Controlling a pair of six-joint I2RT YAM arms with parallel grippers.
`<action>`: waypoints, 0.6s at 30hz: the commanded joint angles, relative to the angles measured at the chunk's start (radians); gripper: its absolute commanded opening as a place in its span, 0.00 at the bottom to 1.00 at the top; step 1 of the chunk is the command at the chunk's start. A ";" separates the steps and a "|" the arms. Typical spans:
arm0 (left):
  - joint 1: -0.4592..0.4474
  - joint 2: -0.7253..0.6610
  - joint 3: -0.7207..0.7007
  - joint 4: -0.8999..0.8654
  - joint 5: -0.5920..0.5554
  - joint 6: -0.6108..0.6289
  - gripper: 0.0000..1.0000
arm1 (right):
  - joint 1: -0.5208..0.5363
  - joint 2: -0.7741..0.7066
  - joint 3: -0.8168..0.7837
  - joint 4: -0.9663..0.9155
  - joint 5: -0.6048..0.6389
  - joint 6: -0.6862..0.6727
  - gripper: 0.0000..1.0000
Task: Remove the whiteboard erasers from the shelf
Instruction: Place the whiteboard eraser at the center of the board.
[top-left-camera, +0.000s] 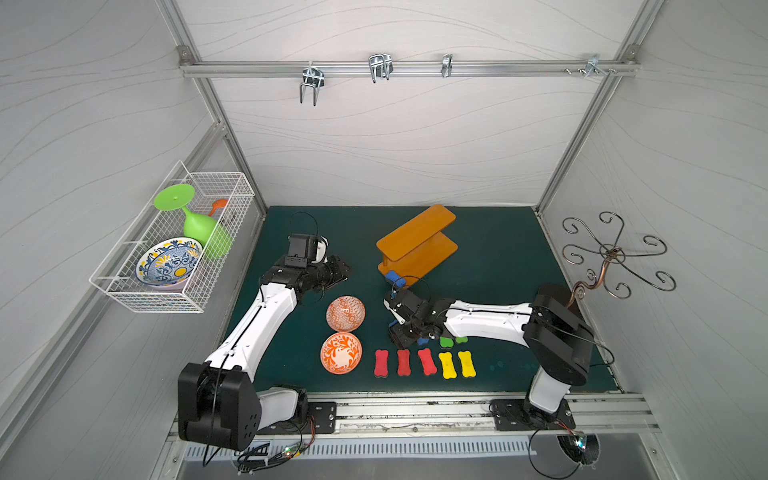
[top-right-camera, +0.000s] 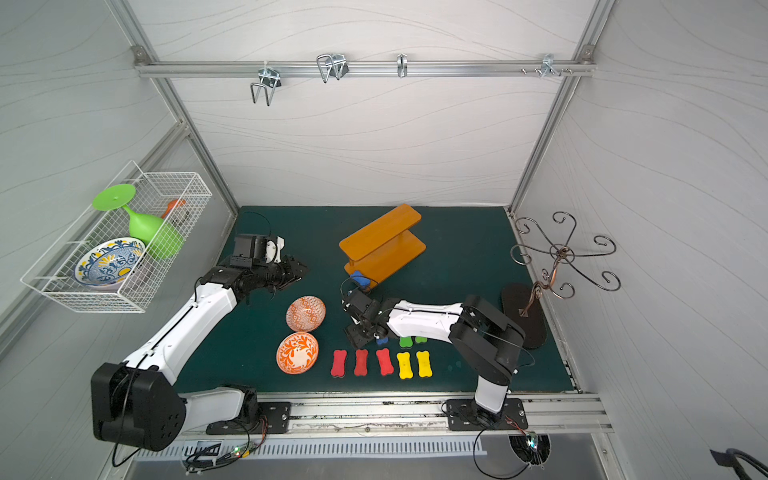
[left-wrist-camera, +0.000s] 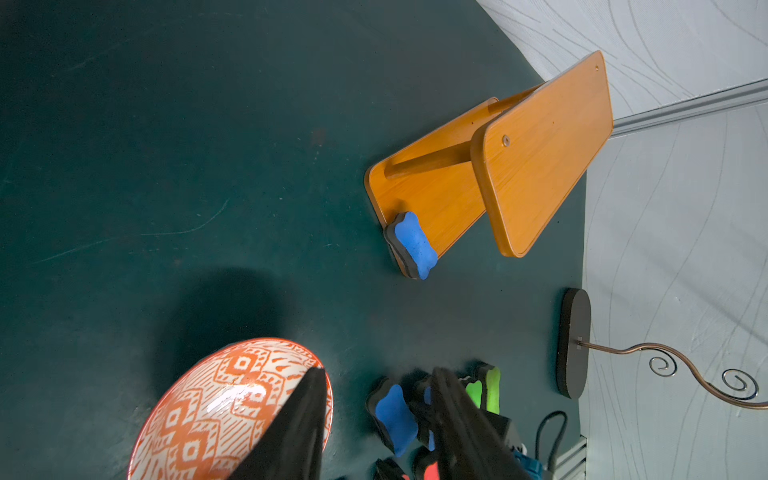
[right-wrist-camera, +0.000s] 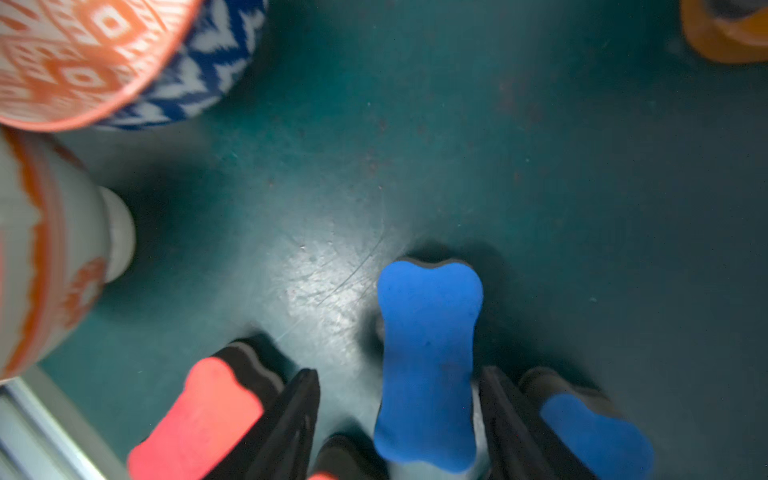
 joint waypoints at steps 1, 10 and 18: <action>0.009 0.009 0.010 0.036 0.006 0.010 0.45 | 0.008 0.035 0.029 -0.008 0.020 -0.032 0.66; 0.015 0.023 0.017 0.040 0.019 0.007 0.45 | 0.001 0.092 0.074 -0.037 0.046 -0.007 0.51; 0.021 0.020 0.010 0.047 0.025 0.005 0.45 | -0.014 0.108 0.120 -0.144 0.104 0.161 0.29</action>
